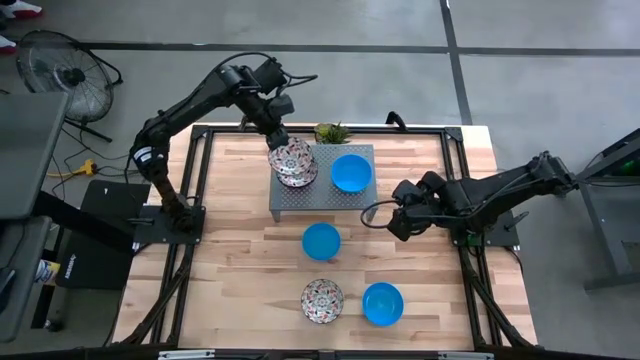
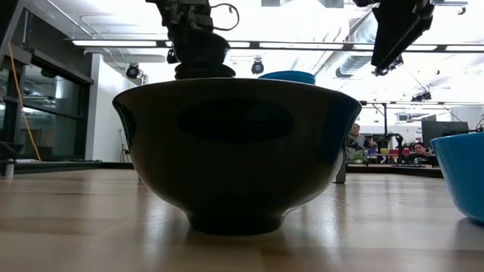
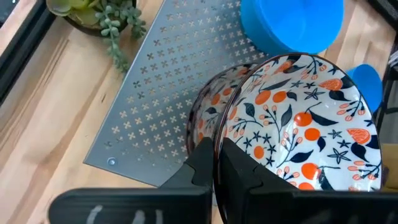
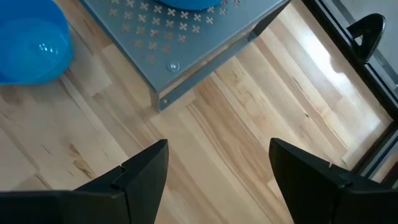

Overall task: Pick & Place Mini bowls
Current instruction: Stack the white patterned bowl on the stacked white patterned bowls on the shelf

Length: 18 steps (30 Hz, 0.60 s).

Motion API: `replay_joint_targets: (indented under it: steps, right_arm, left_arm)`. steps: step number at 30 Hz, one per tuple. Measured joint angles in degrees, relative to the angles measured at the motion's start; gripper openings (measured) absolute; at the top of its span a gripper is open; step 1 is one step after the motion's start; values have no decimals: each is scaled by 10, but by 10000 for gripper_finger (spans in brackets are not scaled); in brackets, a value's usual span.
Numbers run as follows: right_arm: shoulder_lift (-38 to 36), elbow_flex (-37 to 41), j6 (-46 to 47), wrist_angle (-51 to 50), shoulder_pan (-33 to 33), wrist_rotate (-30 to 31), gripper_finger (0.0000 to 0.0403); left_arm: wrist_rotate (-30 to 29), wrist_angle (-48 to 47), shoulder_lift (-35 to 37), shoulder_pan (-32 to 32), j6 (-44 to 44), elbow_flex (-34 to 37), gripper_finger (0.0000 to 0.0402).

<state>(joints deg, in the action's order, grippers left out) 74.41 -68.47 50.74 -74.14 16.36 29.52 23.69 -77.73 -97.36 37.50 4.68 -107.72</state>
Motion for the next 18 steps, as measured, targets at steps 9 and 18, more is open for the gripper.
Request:
replay_joint_targets:
  steps: [9,18]
  right_arm:
    - [0,0,-2,11,0,4,266]
    - [0,0,-9,23,0,5,266]
  left_arm:
    - [-20,0,-11,-2,15,0,2]
    - [-63,3,-11,-32,52,0,2]
